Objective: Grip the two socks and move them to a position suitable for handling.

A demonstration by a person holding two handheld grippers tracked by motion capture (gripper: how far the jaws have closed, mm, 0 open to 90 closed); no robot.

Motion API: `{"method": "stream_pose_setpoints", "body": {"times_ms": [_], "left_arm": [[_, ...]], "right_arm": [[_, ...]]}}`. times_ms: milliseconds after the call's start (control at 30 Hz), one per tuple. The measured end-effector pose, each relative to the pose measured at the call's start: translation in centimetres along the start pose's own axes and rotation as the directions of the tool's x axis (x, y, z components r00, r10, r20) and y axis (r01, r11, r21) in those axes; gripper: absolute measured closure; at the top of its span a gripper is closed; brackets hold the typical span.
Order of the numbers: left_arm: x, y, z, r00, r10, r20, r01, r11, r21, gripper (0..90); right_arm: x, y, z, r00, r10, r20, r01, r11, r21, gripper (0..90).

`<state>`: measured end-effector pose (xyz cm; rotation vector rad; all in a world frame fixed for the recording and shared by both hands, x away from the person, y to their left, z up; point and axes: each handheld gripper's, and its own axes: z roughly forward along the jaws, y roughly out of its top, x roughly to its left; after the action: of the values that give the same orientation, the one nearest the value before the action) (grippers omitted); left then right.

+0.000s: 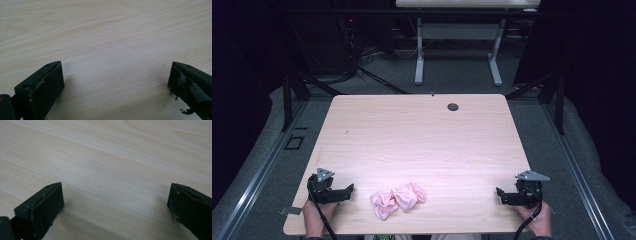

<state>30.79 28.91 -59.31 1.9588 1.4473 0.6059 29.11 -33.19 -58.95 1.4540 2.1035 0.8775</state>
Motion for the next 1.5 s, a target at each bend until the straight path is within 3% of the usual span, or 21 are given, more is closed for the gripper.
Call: {"method": "stream_pose_setpoints", "body": {"times_ms": [367,500,633,733,833,967,1133,1333,1400,1500], "left_arm": [[0.0,0.1,0.0,0.9999,-0.004,-0.009,0.004,1.0,0.006,0.1],[0.0,0.2,0.0,1.0,0.004,0.002,-0.004,0.9998,0.018,0.1],[0.1,0.4,-0.2,0.9999,0.008,0.012,-0.008,0.9992,0.04,0.3],[-0.5,1.1,-1.1,0.9988,0.0,0.049,-0.001,0.9996,0.027,0.3],[-1.4,2.2,-2.3,0.9929,0.003,0.119,-0.005,0.9998,0.018,0.2],[-3.5,3.7,-3.7,0.9817,0.038,0.187,-0.04,0.9992,0.003,0.2],[-6.4,5.5,-4.6,0.9615,0.097,0.257,-0.095,0.9952,-0.021,0.0],[-9.6,6.7,-4.7,0.9235,0.184,0.337,-0.184,0.9824,-0.031,0.0],[-10.7,6.9,-4.6,0.91,0.212,0.356,-0.221,0.9751,-0.016,0.0],[-12.4,7.1,-4.3,0.8945,0.24,0.377,-0.259,0.9658,0.0,0.3]], "right_arm": [[0.3,0.4,0.4,0.9998,-0.012,0.013,0.013,1.0,-0.009,0.0],[0.6,0.6,0.5,0.9989,-0.035,0.031,0.036,0.999,-0.024,0.0],[0.5,0.6,0.6,0.9995,-0.025,0.02,0.025,1.0,-0.019,0.0],[0.1,0.7,0.7,1.0,0.001,-0.003,-0.001,1.0,-0.005,0.0],[0.1,0.7,0.8,1.0,-0.003,0.004,0.003,1.0,-0.006,0.0],[0.1,0.7,0.8,1.0,0.001,-0.002,-0.001,1.0,-0.007,0.0],[0.1,0.7,0.8,1.0,0.0,0.0,0.0,1.0,-0.005,0.0],[0.1,0.7,0.8,1.0,0.003,0.0,-0.003,1.0,-0.005,0.0],[0.1,0.7,0.8,1.0,0.002,0.0,-0.002,1.0,-0.005,0.0],[0.1,0.7,0.8,1.0,0.002,0.001,-0.002,1.0,-0.005,0.0]]}}
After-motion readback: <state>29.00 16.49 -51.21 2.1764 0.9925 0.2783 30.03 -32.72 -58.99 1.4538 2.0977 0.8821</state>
